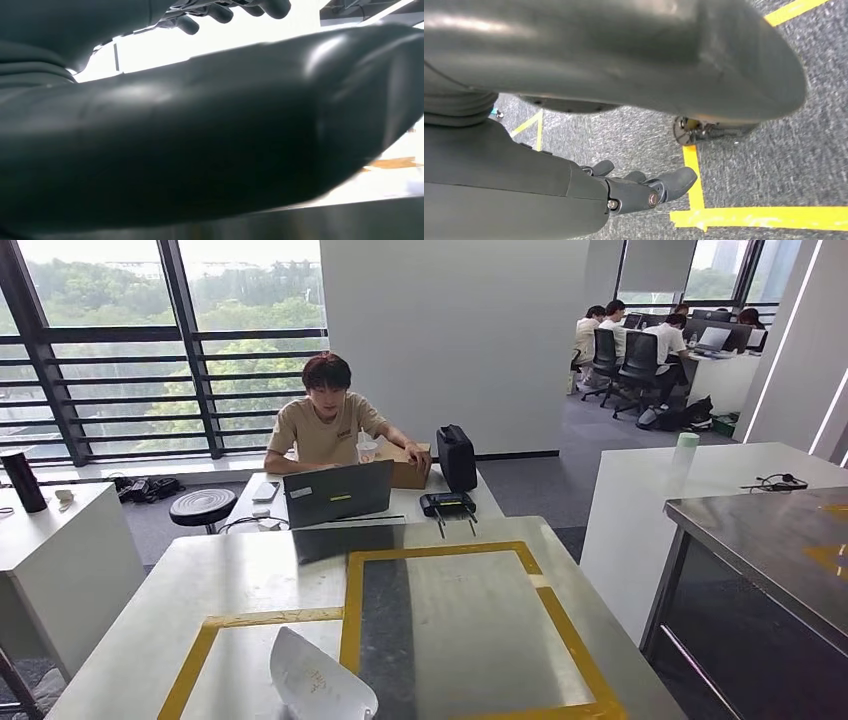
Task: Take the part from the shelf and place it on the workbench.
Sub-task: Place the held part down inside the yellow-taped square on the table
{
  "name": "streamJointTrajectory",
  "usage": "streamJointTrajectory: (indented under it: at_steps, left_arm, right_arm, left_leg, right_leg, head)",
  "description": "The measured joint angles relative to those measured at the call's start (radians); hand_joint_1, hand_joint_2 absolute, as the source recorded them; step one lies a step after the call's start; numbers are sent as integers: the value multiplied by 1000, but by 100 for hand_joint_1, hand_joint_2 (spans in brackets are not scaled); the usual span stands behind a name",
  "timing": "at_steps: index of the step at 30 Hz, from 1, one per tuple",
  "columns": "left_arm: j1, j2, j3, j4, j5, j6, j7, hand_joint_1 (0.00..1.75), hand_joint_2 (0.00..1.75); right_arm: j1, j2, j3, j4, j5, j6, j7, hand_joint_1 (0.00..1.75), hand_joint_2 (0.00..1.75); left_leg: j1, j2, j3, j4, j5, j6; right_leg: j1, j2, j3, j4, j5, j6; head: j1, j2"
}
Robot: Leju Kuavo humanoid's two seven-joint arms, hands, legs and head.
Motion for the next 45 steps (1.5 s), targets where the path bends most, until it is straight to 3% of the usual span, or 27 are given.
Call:
streamJointTrajectory:
  at_steps: [2, 4, 6, 8, 9, 10, 11, 13, 15, 16, 17, 19, 20, 21, 24, 25, 27, 29, 31, 32, 35, 36, 39, 40, 41, 43, 45]
  left_arm:
    - [8, 10, 2, -7, 5, 14, -1, 0, 0]
    - [23, 21, 3, -11, 16, 27, -3, 0, 0]
    - [41, 33, 6, -14, 33, 35, -4, 0, 0]
    - [61, 40, 10, -14, 45, 45, 1, 0, 0]
    - [73, 42, 12, -13, 48, 52, 5, 0, 0]
    - [85, 43, 12, -13, 49, 58, 9, 0, 0]
    - [98, 44, 13, -12, 49, 64, 13, 0, 0]
    - [114, 44, 15, -11, 49, 72, 17, 0, 0]
    - [121, 44, 19, -12, 48, 75, 20, 0, 0]
    - [124, 44, 22, -14, 47, 75, 21, 0, 0]
    - [128, 44, 25, -15, 45, 75, 23, 0, 0]
    - [135, 44, 27, -17, 39, 74, 25, 0, 0]
    - [138, 43, 28, -17, 36, 72, 25, 0, 0]
    - [139, 41, 29, -17, 37, 68, 24, 0, 0]
    - [146, 22, 39, -1, 71, 41, 2, 0, 0]
    - [148, 13, 43, 17, 85, 34, -6, 0, 0]
    - [149, -7, 55, 79, 112, 26, -16, 0, 0]
    - [143, -30, 77, 171, 149, 17, -24, 0, 0]
    - [136, -52, 114, 277, 205, -1, -40, 0, 0]
    - [133, -61, 137, 329, 243, -19, -47, 0, 0]
    - [134, -80, 240, 480, 422, -153, 6, 0, 0]
    - [142, -83, 289, 529, 498, -210, 57, 0, 0]
    - [191, -84, 445, 645, 651, -302, 178, 0, 0]
    - [207, -83, 484, 670, 665, -308, 189, 0, 0]
    - [219, -82, 516, 692, 670, -311, 193, 0, 0]
    - [227, -83, 560, 721, 672, -315, 203, 0, 0]
    - [228, -89, 588, 738, 672, -318, 210, 0, 0]
  right_arm:
    - [0, 0, 0, 0, 0, 0, -1, 0, 0]
    - [2, 0, 0, 0, 0, 0, -1, 0, 0]
    - [2, 0, -1, 0, 0, 0, -1, 0, 0]
    - [1, 0, -1, 0, 0, 0, -2, 0, 0]
    - [1, 0, -1, 0, 0, 0, -2, 0, 0]
    - [2, 0, -1, 0, 1, 0, -1, 0, 0]
    - [2, 0, -2, 0, 1, 0, -1, 0, 0]
    - [2, 0, -2, 0, 2, 0, -1, 0, 0]
    - [2, 0, -2, 0, 3, 0, -1, 0, 0]
    - [1, 0, -2, 0, 4, 0, -1, 0, 0]
    - [1, 0, -2, 0, 4, -1, -1, 0, 0]
    - [2, 1, -2, 0, 5, 0, 0, 0, 0]
    - [3, 1, -2, 0, 6, 1, 1, 0, 0]
    - [4, 1, -2, 0, 6, 1, 1, 0, 0]
    - [2, 1, -2, 0, 8, 1, 2, 0, 0]
    - [1, 1, -2, 0, 11, 1, 2, 0, 0]
    - [0, 1, -2, 0, 17, 1, 1, 0, 0]
    - [-1, 0, -2, 0, 22, 1, 0, 0, 0]
    - [-4, -1, -2, -1, 25, 1, -1, 0, 0]
    - [-4, -1, -2, -1, 25, 2, -1, 0, 0]
    - [-3, -1, -2, -2, 27, 1, 2, 0, 0]
    - [-3, -2, -2, -2, 27, 1, 3, 0, 0]
    - [-1, -2, -3, -2, 29, 1, 4, 0, 0]
    - [1, -3, -3, -2, 30, 1, 4, 0, 0]
    - [3, -3, -4, -2, 31, 1, 4, 0, 0]
    - [2, -5, -4, -2, 32, 0, 4, 0, 0]
    - [-3, -6, -5, -2, 33, 1, 4, 0, 0]
  left_leg:
    - [-1, 0, -6, 4, 12, -13]
    - [2, -3, -10, 5, 16, -26]
    - [5, -10, -30, 47, -38, -37]
    - [6, -14, -58, 156, -136, -45]
    - [7, -14, -68, 215, -167, -47]
    - [7, -15, -68, 257, -178, -46]
    - [6, -15, -55, 270, -168, -45]
    - [6, -17, 20, 194, -121, -36]
    - [2, -21, 117, 57, -117, -24]
    - [-1, -23, 145, 8, -123, -19]
    - [-5, -24, 156, -17, -130, -14]
    - [-9, -22, 146, -27, -112, -1]
    - [-9, -19, 139, -30, -101, 8]
    - [-7, -17, 130, -34, -89, 17]
    - [-7, -12, 91, -33, -53, 30]
    - [-7, -11, 76, -31, -41, 31]
    - [-8, -8, 43, -26, -19, 29]
    - [-8, -6, 12, -18, 0, 24]
    - [-8, -3, -4, -13, 17, 15]
    - [-7, -2, -7, -13, 25, 9]
    - [-2, -3, -12, -17, 37, -10]
    - [-1, -7, -20, -1, 14, -17]
    - [6, -17, -58, 156, -128, -33]
    - [8, -18, -68, 214, -157, -38]
    - [10, -19, -67, 251, -163, -41]
    - [17, -19, -18, 225, -125, -49]
    - [25, -23, 83, 95, -103, -59]
  right_leg:
    - [6, 4, 25, -46, -14, -20]
    - [6, 2, 14, -47, -2, -39]
    - [4, -1, -4, -51, 19, -55]
    - [5, -2, -28, -51, 38, -62]
    - [6, -2, -40, -50, 49, -62]
    - [8, -2, -53, -50, 59, -62]
    - [9, -2, -66, -49, 70, -61]
    - [12, -1, -91, -48, 91, -58]
    - [14, -2, -107, -49, 110, -50]
    - [13, -2, -109, -51, 119, -44]
    - [11, -2, -110, -54, 129, -38]
    - [6, -1, -112, -59, 143, -24]
    - [5, 0, -118, -54, 134, -19]
    - [4, 0, -128, -32, 104, -13]
    - [3, -1, -175, 134, -42, -5]
    - [4, -1, -182, 188, -64, -3]
    - [5, -1, -149, 208, -41, -5]
    - [8, -1, -50, 94, -2, -11]
    - [15, -1, 37, -35, -6, -20]
    - [19, -1, 55, -68, -15, -25]
    - [21, -3, 45, -87, 7, -46]
    - [18, -3, 37, -90, 20, -54]
    - [14, 4, 4, -93, 52, -64]
    - [14, 5, -8, -91, 61, -62]
    - [14, 3, -22, -88, 70, -59]
    - [11, -6, -51, -79, 86, -51]
    - [10, -13, -76, -69, 99, -39]
  head:
    - [-1, 0]
    - [-2, 0]
    - [-2, 0]
    - [-3, 0]
    - [-3, 0]
    - [-3, 0]
    - [-3, 0]
    - [-3, 0]
    - [-2, 0]
    - [-2, 0]
    - [-2, 0]
    - [-3, 0]
    - [-3, 0]
    - [-3, 0]
    - [-2, 0]
    - [-2, 0]
    - [-1, 0]
    - [-1, 0]
    - [-2, 0]
    - [-2, 0]
    - [0, 0]
    - [1, 0]
    - [0, 0]
    - [-1, 0]
    - [-1, 0]
    - [-2, 0]
    - [-2, 0]
